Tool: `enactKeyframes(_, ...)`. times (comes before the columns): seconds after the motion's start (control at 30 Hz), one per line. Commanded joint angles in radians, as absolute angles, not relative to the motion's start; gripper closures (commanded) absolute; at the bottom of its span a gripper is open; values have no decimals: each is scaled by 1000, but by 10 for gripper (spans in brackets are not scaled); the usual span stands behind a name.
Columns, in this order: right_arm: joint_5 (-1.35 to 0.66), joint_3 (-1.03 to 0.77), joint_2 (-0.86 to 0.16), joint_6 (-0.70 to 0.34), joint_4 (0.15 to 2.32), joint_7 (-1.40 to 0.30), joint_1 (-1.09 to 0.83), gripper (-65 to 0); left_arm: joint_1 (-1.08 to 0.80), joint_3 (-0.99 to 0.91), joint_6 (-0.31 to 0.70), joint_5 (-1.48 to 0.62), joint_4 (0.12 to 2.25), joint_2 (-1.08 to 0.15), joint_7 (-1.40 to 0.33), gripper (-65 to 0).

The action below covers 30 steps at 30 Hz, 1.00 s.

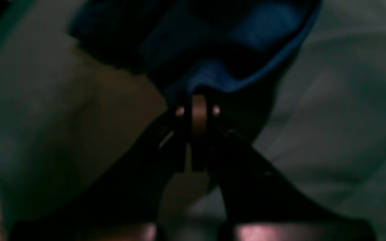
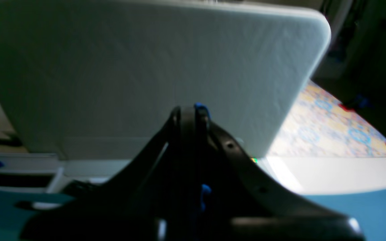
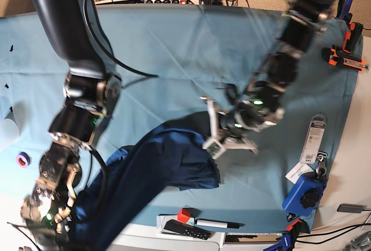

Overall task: Layout the t-shirt on the table in an organized manner, then fold the t-shirt properly
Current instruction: 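Regrasp the shirt with the left gripper and pull it toward the right gripper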

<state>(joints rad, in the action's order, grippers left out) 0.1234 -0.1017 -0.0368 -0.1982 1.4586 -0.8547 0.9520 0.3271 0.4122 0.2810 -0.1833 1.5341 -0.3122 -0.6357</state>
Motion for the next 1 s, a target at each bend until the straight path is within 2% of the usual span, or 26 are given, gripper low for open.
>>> enactKeyframes(0.0, 117, -99, -52, -194, 1472, -830, 981, 0, 350, 406, 276, -181, 1562, -336, -619, 0)
enactKeyframes(0.17, 116, -99, -111, -194, 1472, -858, 903, 0, 378, 375, 224, -106, 1568, -405, -587, 0)
enactKeyframes(0.57, 117, -99, -259, -193, 1472, -913, 792, 0, 550, 363, 225, -108, 1568, -519, -577, 0)
enactKeyframes(0.73, 117, -100, -278, -193, 1472, -987, 781, 0, 618, 363, 226, -108, 1537, -533, -551, 0)
enactKeyframes(0.97, 113, -99, -277, -189, 1471, -1072, 781, 0, 746, 363, 237, -152, 1370, -531, -479, 0)
